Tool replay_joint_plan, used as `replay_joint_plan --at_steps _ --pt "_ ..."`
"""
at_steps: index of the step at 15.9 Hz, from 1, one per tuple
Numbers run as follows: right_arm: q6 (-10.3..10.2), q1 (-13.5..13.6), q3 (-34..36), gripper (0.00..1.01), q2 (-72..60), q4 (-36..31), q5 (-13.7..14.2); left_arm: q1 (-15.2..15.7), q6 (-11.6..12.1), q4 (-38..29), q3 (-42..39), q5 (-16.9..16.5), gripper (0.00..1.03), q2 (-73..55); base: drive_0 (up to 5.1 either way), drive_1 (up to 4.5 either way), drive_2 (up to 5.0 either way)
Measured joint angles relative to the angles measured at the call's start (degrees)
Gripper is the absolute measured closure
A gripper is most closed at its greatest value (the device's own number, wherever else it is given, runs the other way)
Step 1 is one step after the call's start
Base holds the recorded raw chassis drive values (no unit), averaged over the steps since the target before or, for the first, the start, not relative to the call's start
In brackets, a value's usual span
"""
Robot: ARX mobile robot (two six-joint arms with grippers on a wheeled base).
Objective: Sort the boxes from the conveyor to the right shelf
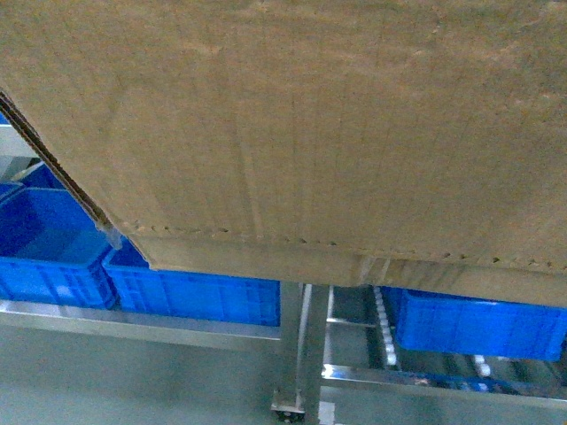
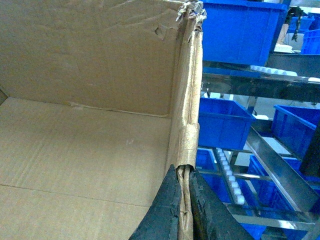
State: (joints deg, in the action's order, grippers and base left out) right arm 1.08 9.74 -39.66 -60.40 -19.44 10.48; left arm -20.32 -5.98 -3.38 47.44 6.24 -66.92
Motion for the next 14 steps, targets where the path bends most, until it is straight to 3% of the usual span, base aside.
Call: replay_joint_plan --at_steps 9,14 --pt "0.0 -0.02 0.0 0.99 0.07 0.02 0.02 0.0 0.0 -0.02 0.0 0.0 0.99 -0.07 -0.8 -0.85 -0.8" --pt "0.0 0.0 0.0 0.99 0.0 0.02 0.0 0.04 0.0 0.02 0.0 0.0 0.99 -0.04 4.5 -2.5 -2.1"
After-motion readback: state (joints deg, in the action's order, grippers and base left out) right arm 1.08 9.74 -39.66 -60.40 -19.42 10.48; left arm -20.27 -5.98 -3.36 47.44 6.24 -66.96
